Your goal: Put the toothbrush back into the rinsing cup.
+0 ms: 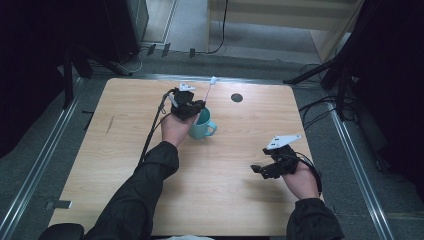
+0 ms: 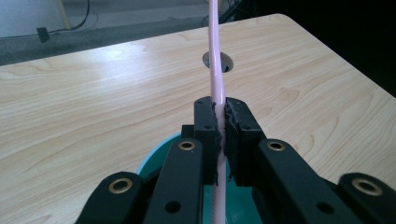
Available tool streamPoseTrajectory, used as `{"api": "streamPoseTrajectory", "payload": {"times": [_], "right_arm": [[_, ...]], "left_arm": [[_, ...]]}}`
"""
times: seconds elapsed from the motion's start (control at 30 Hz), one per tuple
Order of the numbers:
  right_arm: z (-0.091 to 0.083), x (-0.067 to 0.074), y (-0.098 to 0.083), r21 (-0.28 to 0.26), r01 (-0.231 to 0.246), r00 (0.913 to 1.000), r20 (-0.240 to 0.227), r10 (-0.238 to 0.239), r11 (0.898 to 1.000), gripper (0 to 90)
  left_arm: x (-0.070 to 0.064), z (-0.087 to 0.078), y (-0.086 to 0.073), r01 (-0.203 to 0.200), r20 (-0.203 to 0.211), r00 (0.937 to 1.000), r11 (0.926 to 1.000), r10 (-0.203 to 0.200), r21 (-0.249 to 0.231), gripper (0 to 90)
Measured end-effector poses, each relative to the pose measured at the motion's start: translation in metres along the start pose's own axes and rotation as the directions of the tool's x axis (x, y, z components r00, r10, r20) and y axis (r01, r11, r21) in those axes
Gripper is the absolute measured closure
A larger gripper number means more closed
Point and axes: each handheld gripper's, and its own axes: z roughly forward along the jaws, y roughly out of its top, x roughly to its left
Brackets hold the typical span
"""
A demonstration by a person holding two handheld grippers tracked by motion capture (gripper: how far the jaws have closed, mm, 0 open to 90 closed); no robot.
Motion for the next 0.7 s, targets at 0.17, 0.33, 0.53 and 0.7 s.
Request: {"api": "streamPoseTrajectory", "payload": {"times": [0.17, 0.33, 0.53, 0.7], "right_arm": [[0.0002, 0.0000, 0.0002, 0.000, 0.003, 1.0000, -0.001, -0.003, 1.000, 18.8], [0.0000, -0.0001, 0.0002, 0.002, 0.001, 1.0000, 0.000, -0.001, 1.000, 18.8], [-0.0007, -0.0006, 0.0000, -0.005, 0.002, 1.0000, 0.002, -0.002, 1.000, 18.8], [-0.0006, 0.0001, 0.0003, -0.001, 0.003, 1.0000, 0.001, -0.003, 1.000, 18.8]], "left_arm": [[0.0006, -0.0037, 0.0016, -0.004, 0.009, 1.0000, 1.0000, 0.004, 0.003, 83.5], [0.0024, -0.0057, 0.0026, -0.014, 0.017, 0.9998, 0.9999, 0.014, 0.010, 83.2], [0.0049, -0.0059, 0.0035, -0.017, -0.001, 0.9999, 0.9986, 0.017, 0.050, 83.2], [0.0044, -0.0050, 0.0066, -0.027, -0.016, 0.9995, 0.9950, 0.029, 0.097, 83.1]]}}
